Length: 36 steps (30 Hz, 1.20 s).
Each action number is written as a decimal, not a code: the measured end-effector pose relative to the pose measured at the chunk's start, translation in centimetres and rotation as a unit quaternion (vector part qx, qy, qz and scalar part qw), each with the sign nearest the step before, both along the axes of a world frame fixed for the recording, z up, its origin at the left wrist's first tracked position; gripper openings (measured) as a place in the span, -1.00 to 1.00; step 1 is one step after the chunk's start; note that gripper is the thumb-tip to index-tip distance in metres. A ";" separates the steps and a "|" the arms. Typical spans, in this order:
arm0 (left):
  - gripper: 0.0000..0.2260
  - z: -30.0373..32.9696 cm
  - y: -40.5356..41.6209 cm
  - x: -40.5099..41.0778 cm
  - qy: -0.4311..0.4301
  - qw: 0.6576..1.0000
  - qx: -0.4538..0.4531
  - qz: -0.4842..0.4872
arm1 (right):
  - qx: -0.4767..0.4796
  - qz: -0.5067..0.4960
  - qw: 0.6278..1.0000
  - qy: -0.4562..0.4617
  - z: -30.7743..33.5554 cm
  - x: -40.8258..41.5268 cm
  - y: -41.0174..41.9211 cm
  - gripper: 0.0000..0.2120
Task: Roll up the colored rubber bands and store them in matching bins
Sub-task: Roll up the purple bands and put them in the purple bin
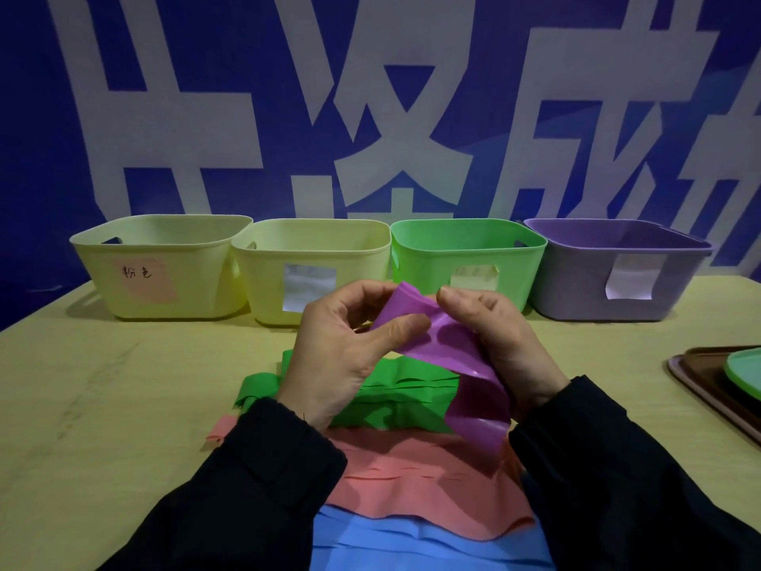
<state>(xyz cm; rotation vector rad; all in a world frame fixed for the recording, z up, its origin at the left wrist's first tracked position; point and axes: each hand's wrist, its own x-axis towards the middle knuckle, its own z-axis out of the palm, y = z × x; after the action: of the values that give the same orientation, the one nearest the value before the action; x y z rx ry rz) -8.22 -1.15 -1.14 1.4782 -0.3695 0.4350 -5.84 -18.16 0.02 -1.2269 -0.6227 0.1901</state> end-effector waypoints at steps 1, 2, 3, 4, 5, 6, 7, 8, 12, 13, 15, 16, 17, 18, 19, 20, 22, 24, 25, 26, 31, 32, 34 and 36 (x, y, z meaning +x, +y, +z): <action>-0.74 0.0 -0.1 -0.1 -0.002 1.000 0.004 -0.001 | 0.002 0.001 1.000 -0.004 0.0 -0.1 0.0 -0.93; -0.73 0.1 -0.1 -0.1 -0.006 1.000 0.003 0.002 | 0.000 -0.003 1.000 -0.018 -0.2 -0.1 0.0 -0.91; -0.73 0.2 0.0 -0.2 -0.009 1.000 -0.001 0.005 | -0.003 -0.007 1.000 -0.024 -0.2 -0.2 0.1 -0.90; -0.73 0.2 0.1 -0.1 -0.012 1.000 -0.012 0.006 | -0.003 -0.008 0.999 -0.030 -0.2 -0.1 0.1 -0.88; -0.71 0.3 0.2 -0.2 -0.012 1.000 -0.028 0.007 | -0.003 -0.007 0.999 -0.033 -0.1 0.0 0.0 -0.83; -0.70 0.4 0.4 -0.1 -0.012 0.999 -0.045 0.005 | -0.006 -0.003 0.999 -0.038 -0.2 0.4 -0.2 -0.72; -0.69 0.5 0.5 -0.2 -0.012 0.998 -0.056 0.004 | -0.016 -0.003 0.999 -0.040 -0.2 0.6 -0.5 -0.60; -0.68 0.5 0.5 -0.2 -0.014 0.998 -0.059 0.003 | -0.025 -0.007 0.999 -0.043 -0.3 0.9 -0.7 -0.52; -0.69 0.4 0.1 -0.2 -0.018 0.998 -0.053 -0.005 | -0.010 -0.047 0.999 -0.021 -0.4 0.7 -0.4 -0.79; -0.71 0.4 0.0 -0.2 -0.013 0.999 -0.050 -0.007 | -0.015 -0.064 0.997 -0.028 -0.4 0.5 -0.2 -0.84; -0.75 0.1 -0.2 -0.1 -0.006 0.999 -0.034 -0.016 | -0.029 -0.093 0.993 -0.064 -0.5 0.5 0.0 -0.88; -0.75 -0.1 -0.3 -0.1 -0.003 0.999 -0.026 -0.025 | -0.036 -0.112 0.990 -0.083 -0.5 0.6 0.1 -0.89; -0.76 -0.3 -0.5 -0.2 0.001 0.999 -0.019 -0.035 | -0.049 -0.136 0.984 -0.106 -0.5 0.6 0.1 -0.88; -0.77 -0.4 -0.6 -0.2 0.002 0.999 -0.012 -0.043 | -0.064 -0.156 0.977 -0.129 -0.5 0.6 0.2 -0.87; -0.79 -0.4 -0.7 -0.3 0.002 0.999 -0.007 -0.045 | -0.074 -0.170 0.972 -0.146 -0.6 0.6 0.2 -0.85; -0.82 -0.5 -0.8 -0.3 0.001 0.999 -0.004 -0.042 | -0.078 -0.181 0.968 -0.158 -0.7 0.6 0.2 -0.85; -0.81 -0.5 -0.8 -0.3 -0.004 1.000 0.004 -0.027 | -0.096 -0.191 0.961 -0.177 -0.8 0.7 0.3 -0.87; -0.70 -0.4 -0.8 -0.2 -0.005 1.000 0.006 -0.018 | -0.110 -0.191 0.957 -0.186 -0.8 0.7 0.2 -0.88; -0.67 -0.4 -0.8 -0.2 -0.003 1.000 0.001 -0.018 | -0.110 -0.187 0.958 -0.185 -0.7 0.7 0.1 -0.87; -0.65 -0.3 -0.8 -0.2 -0.002 1.000 -0.005 -0.019 | -0.108 -0.181 0.960 -0.182 -0.6 0.7 -0.1 -0.86; -0.67 -0.3 -0.1 0.0 -0.013 1.000 -0.014 -0.009 | -0.115 -0.204 0.955 -0.182 -0.2 1.0 -0.9 -0.85; -0.66 -0.3 -0.1 0.0 -0.014 1.000 -0.013 -0.015 | -0.119 -0.213 0.952 -0.187 -0.2 1.1 -0.9 -0.85; -0.64 -0.4 -0.3 0.0 -0.011 1.000 -0.010 -0.027 | -0.135 -0.209 0.949 -0.194 -0.2 1.2 -1.0 -0.86; -0.71 -0.5 -0.4 0.0 -0.010 0.999 -0.006 -0.037 | -0.153 -0.197 0.948 -0.196 -0.2 1.1 -1.0 -0.86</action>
<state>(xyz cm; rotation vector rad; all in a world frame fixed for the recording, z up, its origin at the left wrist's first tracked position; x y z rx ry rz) -8.24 -1.59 -1.68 1.4450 -0.4341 0.3925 -4.71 -19.16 -0.21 -1.6841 -0.6891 -0.3130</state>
